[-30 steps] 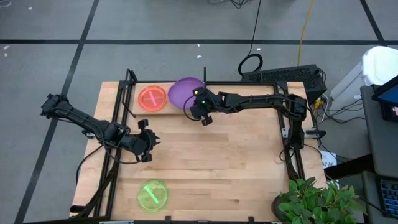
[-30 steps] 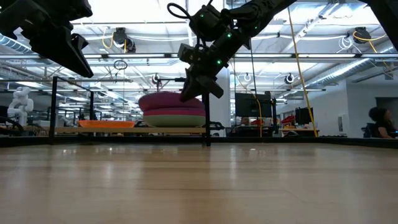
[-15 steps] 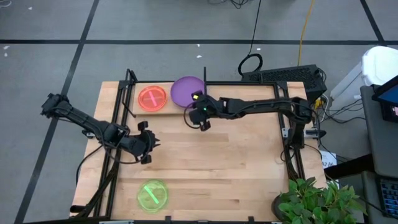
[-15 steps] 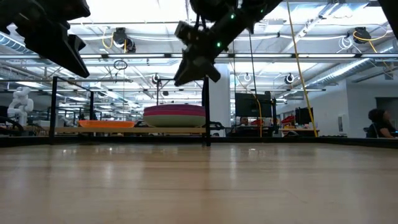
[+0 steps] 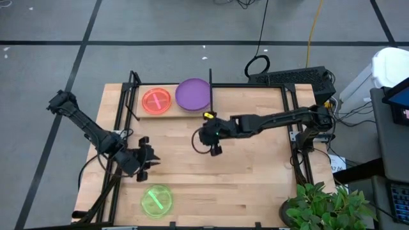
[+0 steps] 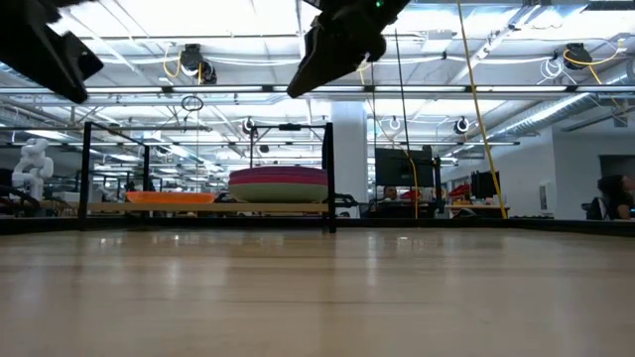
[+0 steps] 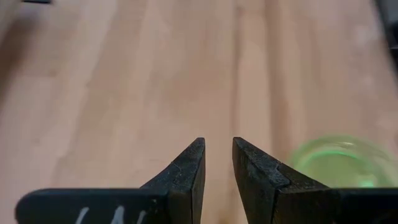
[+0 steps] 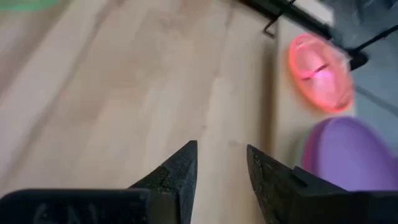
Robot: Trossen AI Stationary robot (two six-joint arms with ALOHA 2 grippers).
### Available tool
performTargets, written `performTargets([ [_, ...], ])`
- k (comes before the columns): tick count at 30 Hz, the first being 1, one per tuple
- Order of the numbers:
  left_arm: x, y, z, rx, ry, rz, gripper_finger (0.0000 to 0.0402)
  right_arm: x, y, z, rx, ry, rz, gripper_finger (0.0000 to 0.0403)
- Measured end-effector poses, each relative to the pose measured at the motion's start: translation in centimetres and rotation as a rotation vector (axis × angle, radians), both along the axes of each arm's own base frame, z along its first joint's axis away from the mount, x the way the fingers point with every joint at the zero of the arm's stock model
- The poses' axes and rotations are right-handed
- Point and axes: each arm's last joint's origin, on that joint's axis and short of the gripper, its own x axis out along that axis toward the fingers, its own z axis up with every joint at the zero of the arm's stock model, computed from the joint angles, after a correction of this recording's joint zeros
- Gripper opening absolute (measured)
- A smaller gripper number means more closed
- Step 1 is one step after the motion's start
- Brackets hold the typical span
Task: Place and stack plates onto a shelf
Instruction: Stack the transparent green plate on the transparent red plate on the shelf
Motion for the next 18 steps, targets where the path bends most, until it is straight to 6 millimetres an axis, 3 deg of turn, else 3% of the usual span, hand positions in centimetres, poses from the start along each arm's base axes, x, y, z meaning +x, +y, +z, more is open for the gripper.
performTargets([
  [8, -0.5, -3.6, -0.5, -0.090, -0.029, -0.101, 0.0085, -0.9, 4.2, -0.5, 0.109, 0.059, -0.005, 0.0121],
  [18, -1.1, -7.6, -4.7, -0.065, 0.149, -0.173, 0.0085, -1.9, 9.0, -0.5, 0.116, 0.064, 0.115, 0.0121],
])
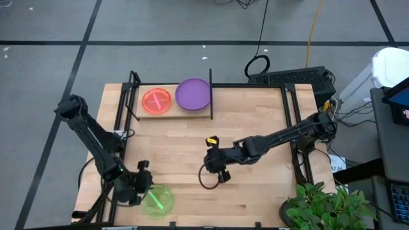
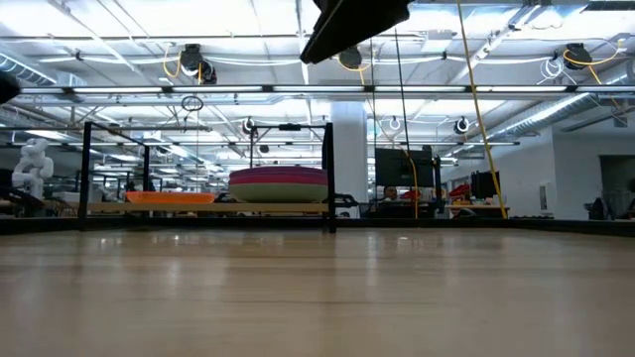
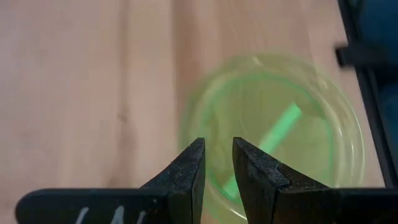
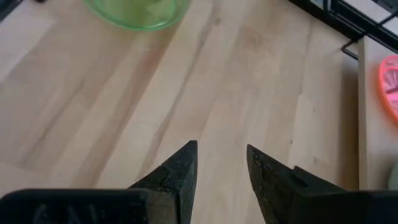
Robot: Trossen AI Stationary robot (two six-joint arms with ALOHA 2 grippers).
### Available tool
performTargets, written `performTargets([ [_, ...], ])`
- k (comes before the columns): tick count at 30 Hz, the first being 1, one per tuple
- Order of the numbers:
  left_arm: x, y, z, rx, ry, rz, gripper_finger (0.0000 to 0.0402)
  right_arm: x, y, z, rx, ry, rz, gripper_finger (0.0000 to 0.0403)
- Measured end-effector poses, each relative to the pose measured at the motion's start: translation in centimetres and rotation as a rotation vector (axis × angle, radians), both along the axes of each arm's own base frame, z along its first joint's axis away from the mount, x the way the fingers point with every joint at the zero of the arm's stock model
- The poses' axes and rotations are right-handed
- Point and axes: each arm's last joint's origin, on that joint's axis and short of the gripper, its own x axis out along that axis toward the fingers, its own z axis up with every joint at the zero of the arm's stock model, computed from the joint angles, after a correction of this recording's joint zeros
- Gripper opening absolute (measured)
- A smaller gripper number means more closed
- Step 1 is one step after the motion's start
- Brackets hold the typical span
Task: Place and stack plates onto a shelf
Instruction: Stack the transparent green plate on the transparent red plate on the shelf
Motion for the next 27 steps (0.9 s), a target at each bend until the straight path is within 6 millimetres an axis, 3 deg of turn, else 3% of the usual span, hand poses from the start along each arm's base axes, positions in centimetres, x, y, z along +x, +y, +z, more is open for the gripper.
performTargets([
  [6, -1.0, -2.2, -1.5, 0.010, 0.042, -0.178, 0.0085, -0.4, 1.3, 0.0, -0.001, -0.006, 0.034, 0.0121],
  [12, -2.6, -3.3, -1.6, 0.122, 0.013, -0.504, 0.0085, -0.2, 1.4, 0.2, 0.004, -0.034, 0.031, 0.0121],
  [20, -3.5, -3.3, -1.9, 0.297, -0.026, -0.856, 0.0085, -0.1, 1.1, 0.2, -0.002, -0.036, 0.030, 0.0121],
  [27, -3.6, -3.2, -2.1, 0.396, -0.057, -1.012, 0.0085, 0.1, 0.6, 0.2, -0.002, -0.037, 0.016, 0.0121],
])
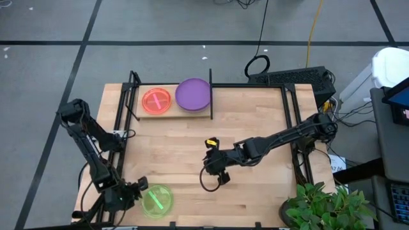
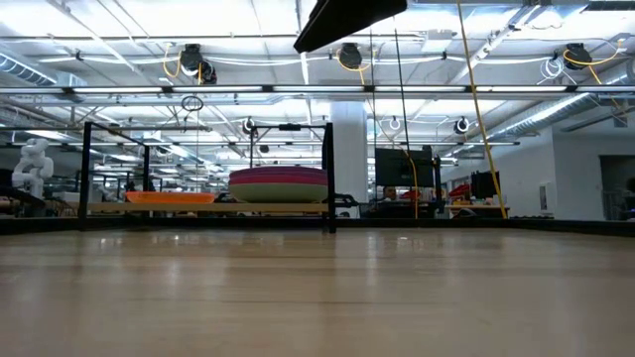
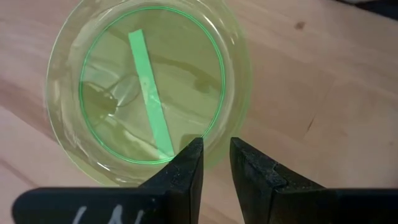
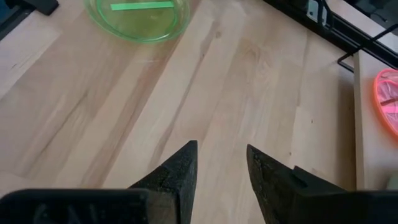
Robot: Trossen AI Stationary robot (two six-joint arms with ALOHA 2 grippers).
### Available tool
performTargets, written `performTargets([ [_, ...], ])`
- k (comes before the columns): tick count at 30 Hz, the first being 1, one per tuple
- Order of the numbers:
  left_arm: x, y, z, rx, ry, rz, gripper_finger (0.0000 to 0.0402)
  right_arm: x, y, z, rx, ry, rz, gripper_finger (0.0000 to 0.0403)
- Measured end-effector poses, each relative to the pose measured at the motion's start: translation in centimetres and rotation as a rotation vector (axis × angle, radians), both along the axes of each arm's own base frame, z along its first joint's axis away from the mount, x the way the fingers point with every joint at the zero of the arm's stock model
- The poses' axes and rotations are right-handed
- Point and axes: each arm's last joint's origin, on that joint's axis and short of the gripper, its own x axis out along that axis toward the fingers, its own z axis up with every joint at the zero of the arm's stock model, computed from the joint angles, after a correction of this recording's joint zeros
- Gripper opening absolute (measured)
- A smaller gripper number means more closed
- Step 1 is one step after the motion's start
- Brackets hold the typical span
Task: Place and stack plates onto a shelf
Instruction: Stack the transparent green plate on the transparent red plate on the shelf
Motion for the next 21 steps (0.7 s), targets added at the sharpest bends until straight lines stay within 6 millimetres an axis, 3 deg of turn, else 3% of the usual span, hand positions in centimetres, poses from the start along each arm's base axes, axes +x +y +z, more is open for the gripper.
performTargets([
  [21, 0.1, -0.3, -1.6, 0.093, 0.012, -0.067, 0.0085, 0.1, -0.2, 0.0, 0.002, -0.004, -0.008, 0.0121],
])
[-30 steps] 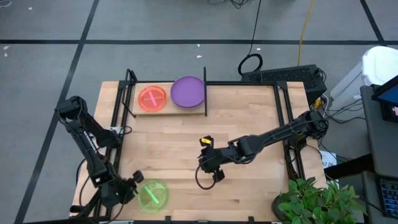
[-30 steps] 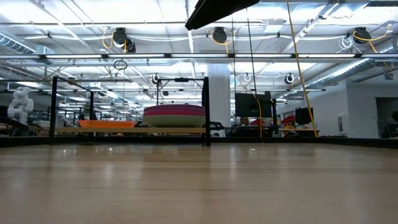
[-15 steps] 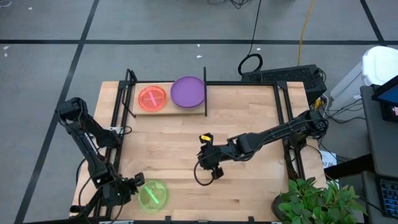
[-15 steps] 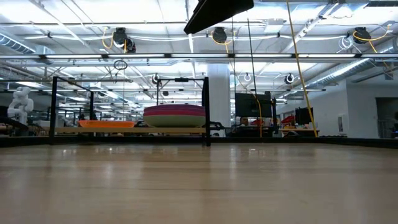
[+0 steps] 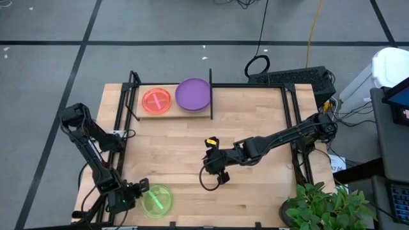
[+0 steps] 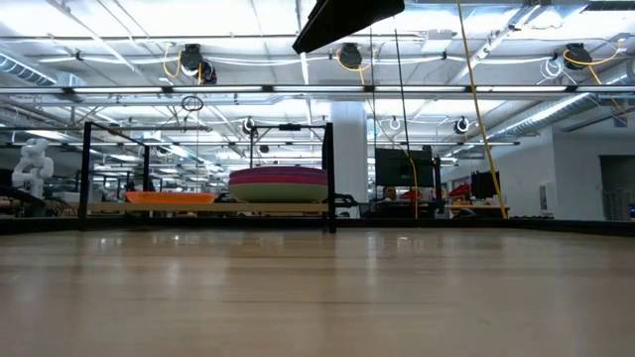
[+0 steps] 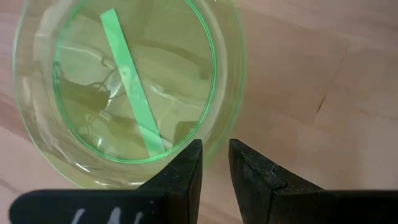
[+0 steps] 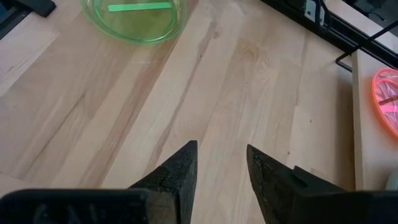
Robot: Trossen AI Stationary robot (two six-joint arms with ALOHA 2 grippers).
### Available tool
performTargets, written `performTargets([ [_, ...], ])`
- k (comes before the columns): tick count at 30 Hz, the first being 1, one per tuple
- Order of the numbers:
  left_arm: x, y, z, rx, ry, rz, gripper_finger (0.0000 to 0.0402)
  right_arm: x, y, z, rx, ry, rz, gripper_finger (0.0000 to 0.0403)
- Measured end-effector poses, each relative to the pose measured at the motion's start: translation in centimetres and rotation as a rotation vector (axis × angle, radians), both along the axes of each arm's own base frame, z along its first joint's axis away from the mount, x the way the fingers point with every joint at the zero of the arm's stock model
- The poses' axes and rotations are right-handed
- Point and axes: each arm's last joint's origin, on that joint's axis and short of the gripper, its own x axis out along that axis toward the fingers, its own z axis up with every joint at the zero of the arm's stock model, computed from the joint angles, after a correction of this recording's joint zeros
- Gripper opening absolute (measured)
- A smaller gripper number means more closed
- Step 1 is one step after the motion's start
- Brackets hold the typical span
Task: Place and stack plates onto a shelf
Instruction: Stack the transparent green plate on the transparent red plate on the shelf
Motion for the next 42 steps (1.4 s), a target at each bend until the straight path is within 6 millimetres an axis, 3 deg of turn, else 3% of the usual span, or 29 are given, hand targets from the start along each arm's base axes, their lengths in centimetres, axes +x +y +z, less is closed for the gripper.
performTargets([
  [9, 0.2, -0.4, -1.3, 0.058, 0.000, -0.031, 0.0085, 0.0, 0.0, 0.0, 0.000, 0.000, 0.000, 0.0121],
  [18, 0.2, -0.4, -1.1, 0.057, -0.016, -0.039, 0.0084, 0.0, 0.0, 0.0, -0.002, 0.000, 0.002, 0.0121],
  [27, 0.4, -0.4, -1.2, 0.070, -0.053, -0.039, 0.0037, 0.0, 0.0, 0.0, -0.002, 0.000, 0.002, 0.0121],
  [33, 0.6, -0.3, -1.1, 0.098, -0.122, -0.028, 0.0006, 0.0, 0.0, 0.0, -0.002, 0.000, 0.002, 0.0121],
  [42, 2.0, -0.5, -0.1, 0.136, -0.327, 0.085, 0.0003, 0.0, 0.0, 0.0, -0.003, 0.001, 0.003, 0.0121],
])
